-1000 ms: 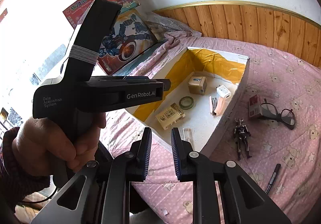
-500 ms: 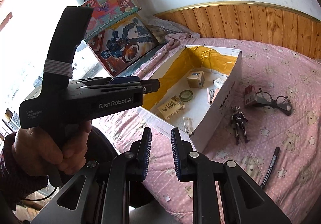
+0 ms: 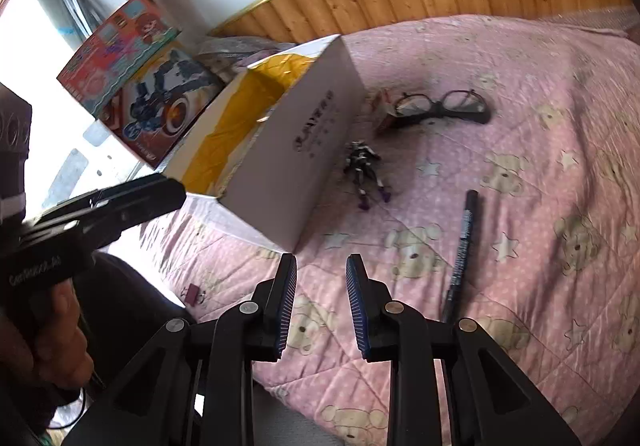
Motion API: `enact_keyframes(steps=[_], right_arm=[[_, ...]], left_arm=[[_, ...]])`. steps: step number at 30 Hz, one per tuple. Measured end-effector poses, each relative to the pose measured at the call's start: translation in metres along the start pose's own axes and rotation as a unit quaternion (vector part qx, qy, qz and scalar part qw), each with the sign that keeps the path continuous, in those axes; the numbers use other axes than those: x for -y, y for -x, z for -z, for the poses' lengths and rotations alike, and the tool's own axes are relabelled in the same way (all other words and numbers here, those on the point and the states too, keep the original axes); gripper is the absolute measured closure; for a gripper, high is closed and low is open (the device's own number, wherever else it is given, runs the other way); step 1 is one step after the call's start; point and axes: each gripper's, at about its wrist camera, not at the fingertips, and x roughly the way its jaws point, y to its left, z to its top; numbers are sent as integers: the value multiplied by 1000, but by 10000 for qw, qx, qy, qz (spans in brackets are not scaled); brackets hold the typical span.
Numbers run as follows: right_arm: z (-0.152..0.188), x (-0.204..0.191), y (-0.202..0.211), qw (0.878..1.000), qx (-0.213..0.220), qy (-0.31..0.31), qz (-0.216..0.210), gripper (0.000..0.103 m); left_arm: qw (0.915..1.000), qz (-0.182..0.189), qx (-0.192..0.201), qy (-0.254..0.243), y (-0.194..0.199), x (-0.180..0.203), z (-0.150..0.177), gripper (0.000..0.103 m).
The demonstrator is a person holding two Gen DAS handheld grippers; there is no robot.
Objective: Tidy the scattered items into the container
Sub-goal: 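Grasp the purple toy figure with the left tool while the right grasps the black marker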
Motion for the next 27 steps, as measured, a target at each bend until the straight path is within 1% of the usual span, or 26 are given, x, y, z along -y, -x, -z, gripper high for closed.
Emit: enact_keyframes(steps=[1, 5, 7, 9, 11, 14, 16, 17, 18, 19, 21, 23, 24, 25, 26, 27], right_arm=[[0, 8, -1, 9999, 16, -94, 100, 75], [3, 39, -11, 9976, -8, -397, 562, 72], [4, 53, -16, 9960, -55, -598, 657, 71], [3, 64, -21, 9947, -56, -672, 771, 68], [3, 72, -26, 9940, -82, -706, 829, 68], [1, 77, -36, 9939, -151, -708, 828, 67], [0, 78, -44, 9940, -209, -625, 875, 68], [-1, 78, -48, 9939, -243, -586, 905, 68], [-1, 80, -53, 9936, -290, -565, 930, 68], [-1, 82, -58, 9933, -344, -569, 949, 68], [0, 87, -68, 9922, -461, -589, 998, 68], [0, 88, -74, 9921, -487, -527, 1029, 68], [0, 88, -75, 9922, -482, -446, 1061, 69], [0, 86, -76, 9919, -502, -340, 1114, 74], [0, 86, -77, 9913, -509, -290, 1181, 79], [-1, 88, -77, 9907, -513, -320, 1221, 85]], left_arm=[[10000, 23, -79, 35, -10, 5, -1, 56], [9994, -97, -304, 151, -54, 25, -12, 54], [9988, -162, -379, 272, -76, 29, -20, 54], [9971, -431, -486, 390, -101, 30, -29, 53], [9944, -660, -626, 540, -131, 29, -36, 53], [9873, -1189, -829, 657, -171, 24, -43, 53], [9819, -1440, -975, 753, -195, 18, -44, 53], [9824, -1371, -959, 825, -204, 14, -45, 48], [9822, -1370, -952, 858, -212, 13, -46, 47], [9821, -1397, -923, 866, -217, 12, -47, 43], [9822, -1388, -705, 1052, -221, 9, -52, 40], [9838, -1234, -538, 1187, -222, 1, -55, 39], [9856, -1125, -417, 1195, -221, -2, -54, 40], [9877, -997, -288, 1168, -219, -5, -53, 45], [9888, -969, -207, 1119, -217, -7, -50, 50], [9892, -985, -158, 1073, -214, -9, -48, 66]])
